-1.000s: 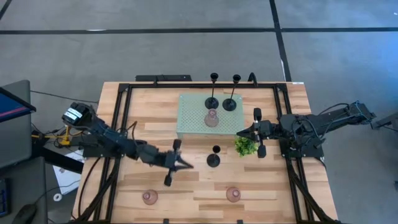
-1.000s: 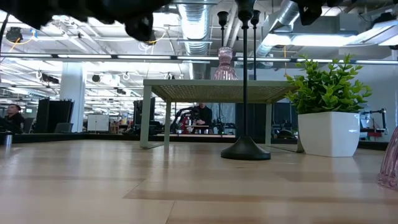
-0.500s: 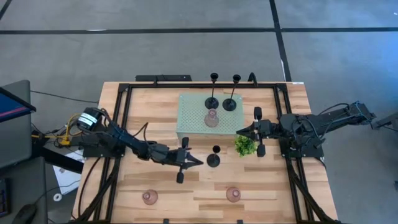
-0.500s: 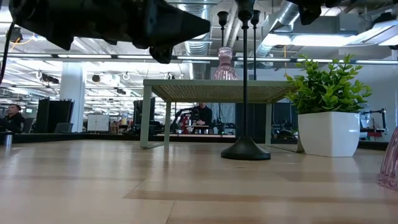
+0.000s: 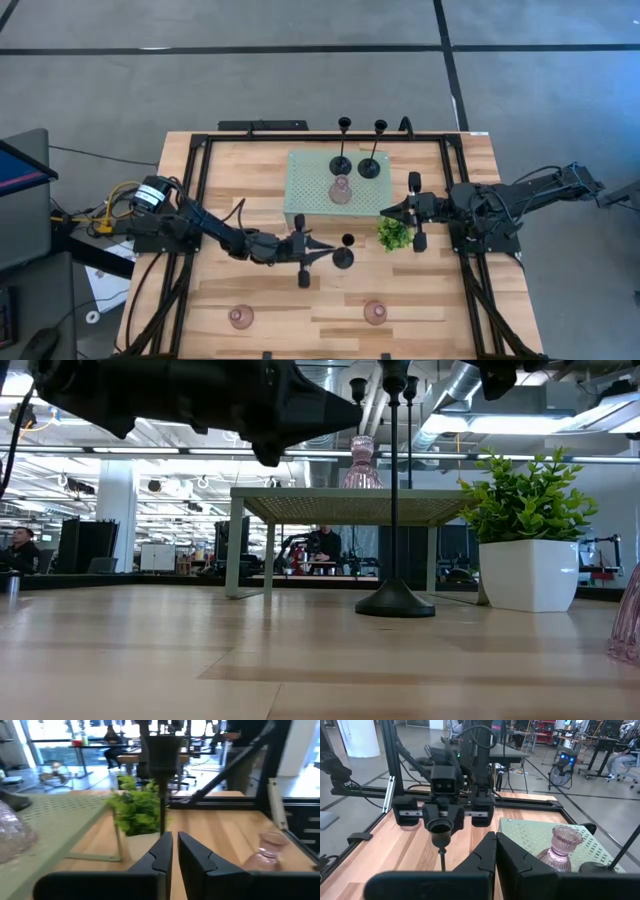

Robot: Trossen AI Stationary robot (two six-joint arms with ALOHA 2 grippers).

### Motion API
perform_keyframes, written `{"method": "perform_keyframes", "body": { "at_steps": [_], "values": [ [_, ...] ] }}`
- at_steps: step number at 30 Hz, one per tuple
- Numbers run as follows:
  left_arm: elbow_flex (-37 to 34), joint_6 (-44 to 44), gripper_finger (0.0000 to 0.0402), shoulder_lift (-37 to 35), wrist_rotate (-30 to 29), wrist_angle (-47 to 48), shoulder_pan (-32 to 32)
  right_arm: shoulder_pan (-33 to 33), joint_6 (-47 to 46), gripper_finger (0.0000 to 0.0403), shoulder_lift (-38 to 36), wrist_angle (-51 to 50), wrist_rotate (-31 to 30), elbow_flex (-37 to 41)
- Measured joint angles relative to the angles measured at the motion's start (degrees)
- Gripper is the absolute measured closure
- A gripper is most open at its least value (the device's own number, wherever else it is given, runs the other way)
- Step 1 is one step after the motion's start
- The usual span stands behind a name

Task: Pick & Place candle stick holders
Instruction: Align the black candle holder on the shelf with the black candle holders

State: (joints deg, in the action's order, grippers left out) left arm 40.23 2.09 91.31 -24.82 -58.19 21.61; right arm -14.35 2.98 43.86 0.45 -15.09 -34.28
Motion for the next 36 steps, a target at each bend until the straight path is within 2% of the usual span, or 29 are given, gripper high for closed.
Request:
{"method": "perform_keyframes", "body": {
  "at_steps": [9,22,30,36],
  "values": [
    [0.0,-4.33,0.0297,0.0,1.13,0.06,-2.7,0.0,0.02,0.0403,0.0,0.02,-0.02,0.0],
    [0.08,-5.12,0.0195,0.29,2.63,-0.12,-3.46,0.0,0.07,0.0403,0.0,0.59,-0.04,0.0],
    [4.64,-5.73,0.019,5.39,8.21,0.19,-5.36,-0.02,0.46,0.0403,0.0,1.75,-0.04,0.0],
    [6.23,-5.62,0.0201,6.38,8.22,0.07,-5.64,-0.02,0.48,0.0403,-0.01,1.53,-0.04,0.0]
  ]
}}
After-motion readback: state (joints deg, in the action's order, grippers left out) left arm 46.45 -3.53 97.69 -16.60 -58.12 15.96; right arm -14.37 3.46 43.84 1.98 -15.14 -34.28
